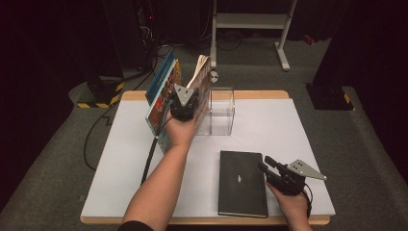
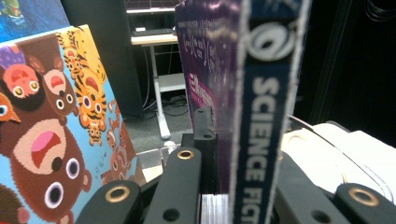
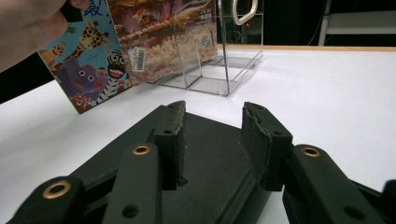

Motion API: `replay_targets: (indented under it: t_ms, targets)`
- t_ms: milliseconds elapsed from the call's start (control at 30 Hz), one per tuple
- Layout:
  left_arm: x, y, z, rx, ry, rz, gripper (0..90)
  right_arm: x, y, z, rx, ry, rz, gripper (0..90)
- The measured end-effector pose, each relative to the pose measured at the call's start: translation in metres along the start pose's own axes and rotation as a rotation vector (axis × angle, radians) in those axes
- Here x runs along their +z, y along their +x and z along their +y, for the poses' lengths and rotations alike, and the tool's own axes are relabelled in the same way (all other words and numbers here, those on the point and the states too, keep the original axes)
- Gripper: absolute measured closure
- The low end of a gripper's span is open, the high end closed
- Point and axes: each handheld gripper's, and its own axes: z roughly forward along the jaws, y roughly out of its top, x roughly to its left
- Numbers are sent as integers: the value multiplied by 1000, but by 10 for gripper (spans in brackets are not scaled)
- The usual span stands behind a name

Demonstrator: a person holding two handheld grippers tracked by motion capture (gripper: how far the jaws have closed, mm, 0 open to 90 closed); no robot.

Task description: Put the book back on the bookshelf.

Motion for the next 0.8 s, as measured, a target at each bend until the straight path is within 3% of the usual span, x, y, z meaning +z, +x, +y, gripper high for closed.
replay_targets:
  t_ms: [300,667,800]
  targets:
    - [3,0,-4,1,-3,10,839,0,0,1,-2,-1,2,597]
    - [-10,9,-9,10,-3,44,825,1,2,0,-5,1,8,596]
    - [-14,11,-10,37,9,48,798,4,4,-1,-10,9,13,596]
